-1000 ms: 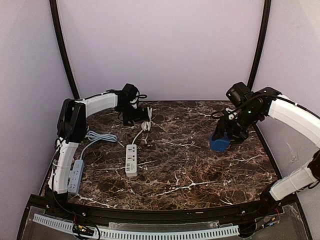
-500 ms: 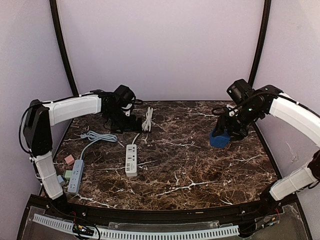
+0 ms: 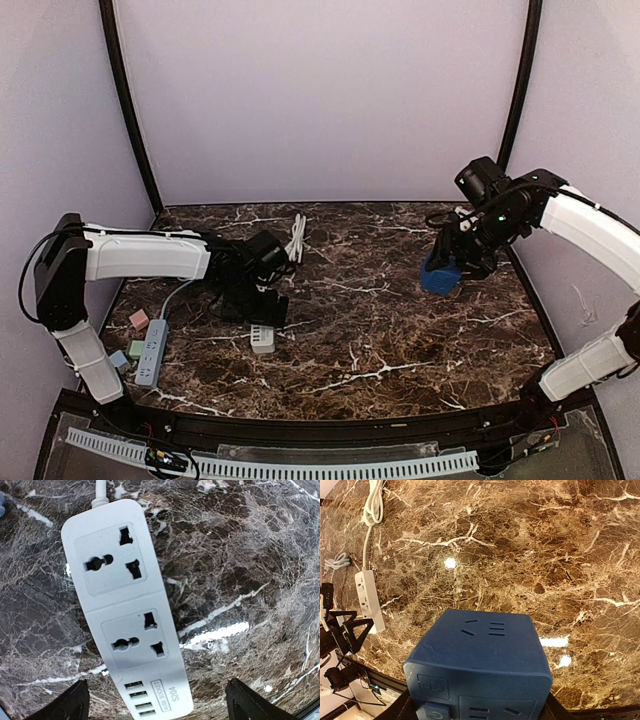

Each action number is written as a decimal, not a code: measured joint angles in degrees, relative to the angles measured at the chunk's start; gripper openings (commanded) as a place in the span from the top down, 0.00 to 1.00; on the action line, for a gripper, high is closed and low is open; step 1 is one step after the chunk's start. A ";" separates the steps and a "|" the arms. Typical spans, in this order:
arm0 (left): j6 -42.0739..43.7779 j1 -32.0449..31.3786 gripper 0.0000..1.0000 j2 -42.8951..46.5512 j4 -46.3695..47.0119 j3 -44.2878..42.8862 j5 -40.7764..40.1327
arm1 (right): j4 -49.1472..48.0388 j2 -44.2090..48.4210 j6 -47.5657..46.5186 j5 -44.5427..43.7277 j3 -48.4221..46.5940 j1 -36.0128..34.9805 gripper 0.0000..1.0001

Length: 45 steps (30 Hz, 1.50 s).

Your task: Insert the plug

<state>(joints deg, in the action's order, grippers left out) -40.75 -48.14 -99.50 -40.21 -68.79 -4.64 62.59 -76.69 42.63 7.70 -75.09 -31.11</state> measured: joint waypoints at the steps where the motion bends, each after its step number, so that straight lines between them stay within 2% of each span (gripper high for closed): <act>1: -0.55 -0.04 0.10 0.00 0.20 0.24 -0.31 | 0.00 0.00 -0.11 0.20 0.00 0.00 1.00; 9: -4.44 -0.37 0.21 -0.31 2.05 1.51 -1.01 | -1.49 1.57 0.13 1.51 1.44 0.00 1.00; 16: -5.92 -0.87 0.25 -3.28 3.93 1.51 -0.83 | -1.99 3.74 0.15 1.88 3.10 0.00 1.00; 24: -7.85 -1.81 0.44 -4.90 4.46 1.53 -1.36 | -1.95 6.19 -0.22 1.88 3.48 0.00 1.00; 28: -8.61 -3.19 0.49 -4.98 4.52 1.49 -2.08 | -1.68 6.51 -0.70 1.86 3.56 0.00 1.00; 33: -9.62 -5.90 0.49 -6.60 4.31 -0.48 -2.60 | -0.85 6.91 -1.92 1.25 3.56 0.00 1.00; 39: -11.08 -10.95 0.48 -11.30 4.31 -6.80 -3.04 | 0.90 7.21 -3.19 -0.70 3.56 0.00 1.00; 45: -12.87 -15.47 0.40 -15.82 4.66 -12.98 -2.51 | 1.77 8.13 -3.80 -2.21 3.56 0.02 1.00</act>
<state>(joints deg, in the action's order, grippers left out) -53.63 -63.61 -115.33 -35.55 -81.78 -7.16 64.36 -68.55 38.83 5.50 -71.53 -31.09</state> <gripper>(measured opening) 0.561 0.594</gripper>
